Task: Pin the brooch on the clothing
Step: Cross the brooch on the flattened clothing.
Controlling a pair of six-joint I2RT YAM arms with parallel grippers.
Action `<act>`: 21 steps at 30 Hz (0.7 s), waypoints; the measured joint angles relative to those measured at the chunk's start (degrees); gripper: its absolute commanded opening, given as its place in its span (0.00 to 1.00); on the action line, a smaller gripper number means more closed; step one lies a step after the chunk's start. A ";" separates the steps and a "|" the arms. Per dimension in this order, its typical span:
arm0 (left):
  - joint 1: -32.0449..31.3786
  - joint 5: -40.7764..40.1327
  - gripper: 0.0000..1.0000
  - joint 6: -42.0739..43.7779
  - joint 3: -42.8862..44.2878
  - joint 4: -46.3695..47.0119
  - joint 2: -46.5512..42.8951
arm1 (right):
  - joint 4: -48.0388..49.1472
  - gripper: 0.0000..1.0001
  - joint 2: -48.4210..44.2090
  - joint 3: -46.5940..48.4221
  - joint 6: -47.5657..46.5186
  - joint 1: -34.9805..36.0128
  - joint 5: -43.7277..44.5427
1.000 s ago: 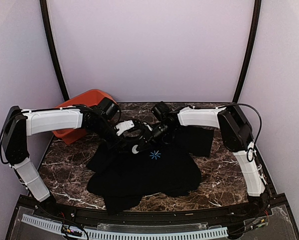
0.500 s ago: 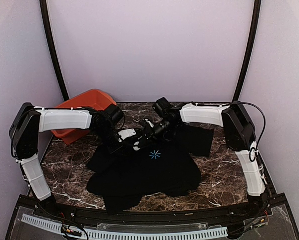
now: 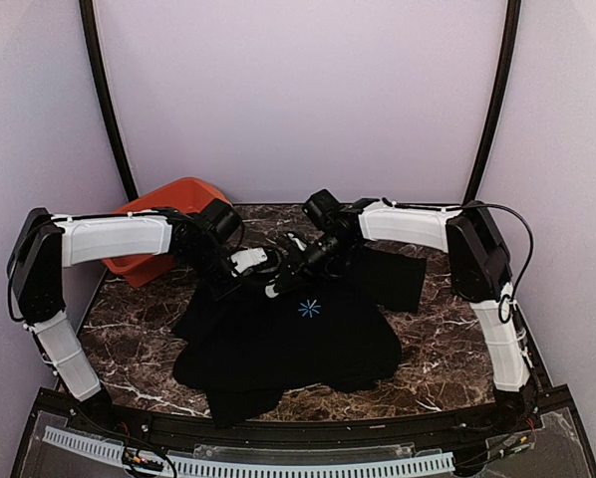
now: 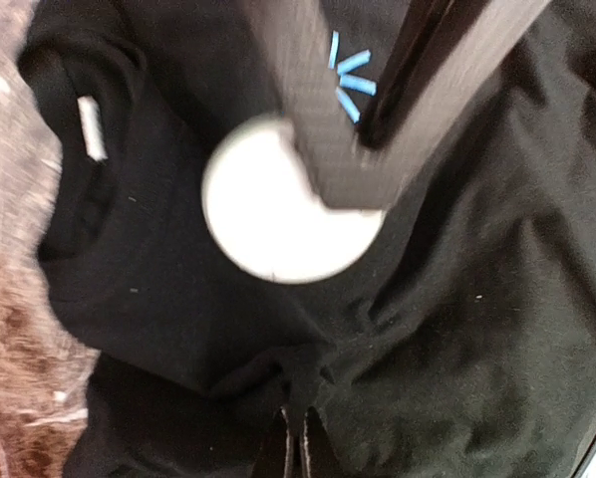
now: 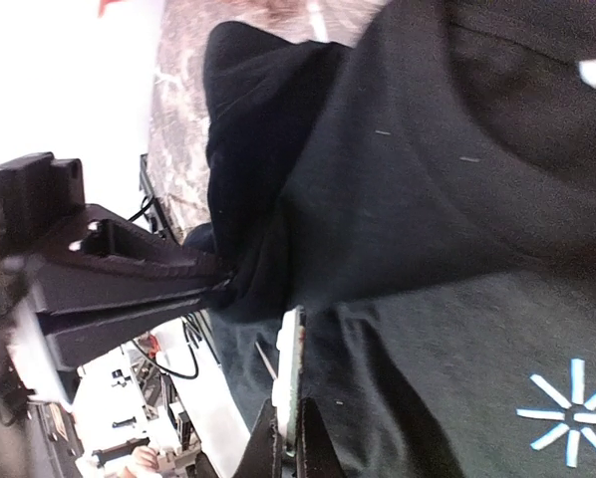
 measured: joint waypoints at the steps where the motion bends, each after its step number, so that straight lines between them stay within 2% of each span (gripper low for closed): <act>1: 0.00 -0.02 0.01 0.31 -0.31 0.39 -1.20 | -0.09 0.00 0.02 0.57 -0.13 0.35 -0.15; 7: -0.26 0.02 0.01 2.03 -2.45 2.80 -6.60 | -0.24 0.00 0.94 2.38 -0.20 2.19 -2.43; 14: -0.90 -1.03 0.01 3.13 -4.02 3.89 -7.19 | -0.48 0.00 1.49 1.92 0.52 2.34 -3.74; 21: -0.92 -2.34 0.01 3.69 -4.09 5.03 -7.19 | 1.20 0.00 -0.07 -5.57 2.49 1.55 -4.61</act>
